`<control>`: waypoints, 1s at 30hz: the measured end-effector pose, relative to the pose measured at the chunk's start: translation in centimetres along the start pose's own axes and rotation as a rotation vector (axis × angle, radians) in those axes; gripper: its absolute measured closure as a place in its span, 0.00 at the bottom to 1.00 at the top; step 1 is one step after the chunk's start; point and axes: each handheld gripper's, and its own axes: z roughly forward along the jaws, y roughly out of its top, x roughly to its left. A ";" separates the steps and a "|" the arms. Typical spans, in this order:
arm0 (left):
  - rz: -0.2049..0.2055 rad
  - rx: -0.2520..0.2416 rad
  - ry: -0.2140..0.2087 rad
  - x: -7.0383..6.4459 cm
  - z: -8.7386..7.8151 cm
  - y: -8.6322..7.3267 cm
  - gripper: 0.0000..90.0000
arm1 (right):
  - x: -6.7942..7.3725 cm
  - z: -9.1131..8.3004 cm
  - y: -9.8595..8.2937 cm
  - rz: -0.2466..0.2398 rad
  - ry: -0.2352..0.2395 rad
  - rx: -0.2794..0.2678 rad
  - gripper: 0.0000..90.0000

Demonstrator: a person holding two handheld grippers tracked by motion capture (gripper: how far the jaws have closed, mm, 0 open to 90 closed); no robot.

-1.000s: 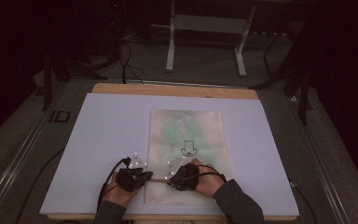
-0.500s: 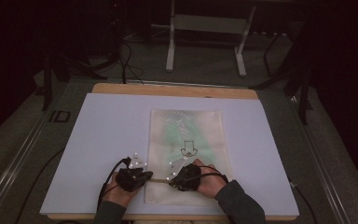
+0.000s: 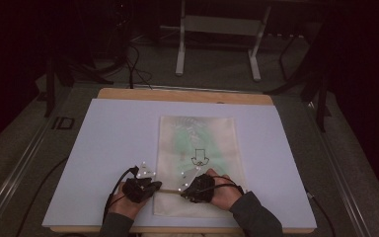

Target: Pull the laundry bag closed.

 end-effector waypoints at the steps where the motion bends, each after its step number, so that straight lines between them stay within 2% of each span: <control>1: 0.000 -0.001 0.000 0.0 0.0 0.0 0.99 | 0.0 0.0 -0.1 0.000 -0.003 0.001 0.92; 30: -0.002 0.000 0.001 0.0 0.0 0.0 0.99 | 0.0 -1.1 -1.8 0.023 -0.004 0.011 0.92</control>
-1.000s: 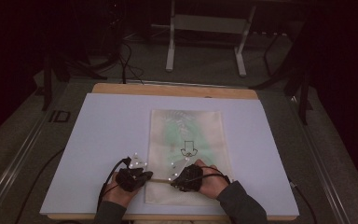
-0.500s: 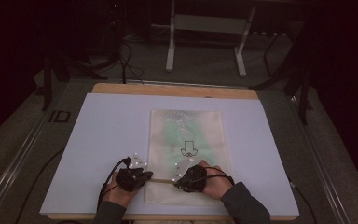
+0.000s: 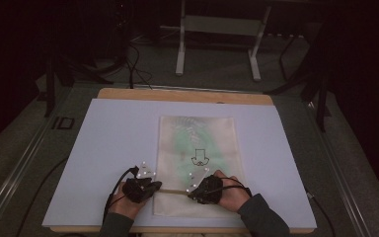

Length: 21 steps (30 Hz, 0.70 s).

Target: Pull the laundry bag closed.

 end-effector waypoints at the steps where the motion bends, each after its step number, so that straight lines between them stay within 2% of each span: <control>1: 0.001 0.001 0.001 0.0 0.0 0.0 0.99 | 0.0 0.0 -0.1 0.001 0.000 -0.004 0.92; 21: 0.003 0.000 0.002 0.0 0.0 0.0 0.99 | -0.1 -0.9 -1.6 0.024 -0.011 -0.006 0.92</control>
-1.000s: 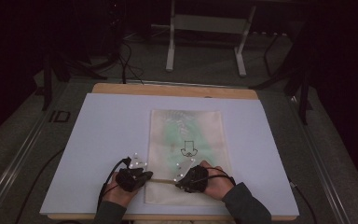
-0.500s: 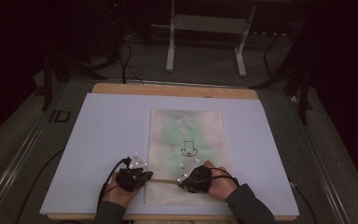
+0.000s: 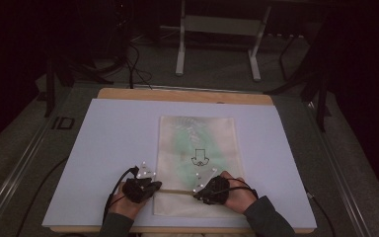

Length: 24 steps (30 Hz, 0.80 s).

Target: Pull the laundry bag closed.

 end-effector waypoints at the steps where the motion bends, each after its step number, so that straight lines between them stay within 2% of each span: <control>1: 0.000 0.000 0.000 0.0 0.0 0.0 0.99 | 0.0 -0.1 -0.1 0.001 -0.002 0.001 0.92; 24: 0.003 0.002 0.002 0.0 0.0 0.0 0.99 | 0.2 -1.1 -1.0 0.006 -0.022 0.007 0.92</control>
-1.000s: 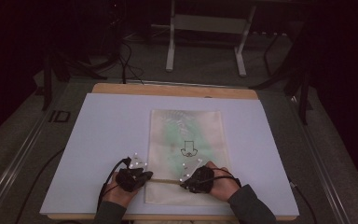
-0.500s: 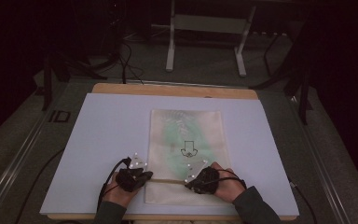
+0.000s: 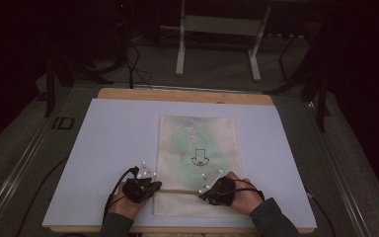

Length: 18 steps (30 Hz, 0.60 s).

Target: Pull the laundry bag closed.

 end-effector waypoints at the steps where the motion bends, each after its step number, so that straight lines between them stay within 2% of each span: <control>1: 0.000 0.000 -0.001 0.0 0.0 0.0 0.99 | 0.0 0.0 0.0 -0.002 -0.002 0.003 0.92; 18: -0.004 -0.003 -0.001 0.0 0.0 0.0 0.99 | 0.0 -0.8 -0.8 0.007 -0.021 0.012 0.92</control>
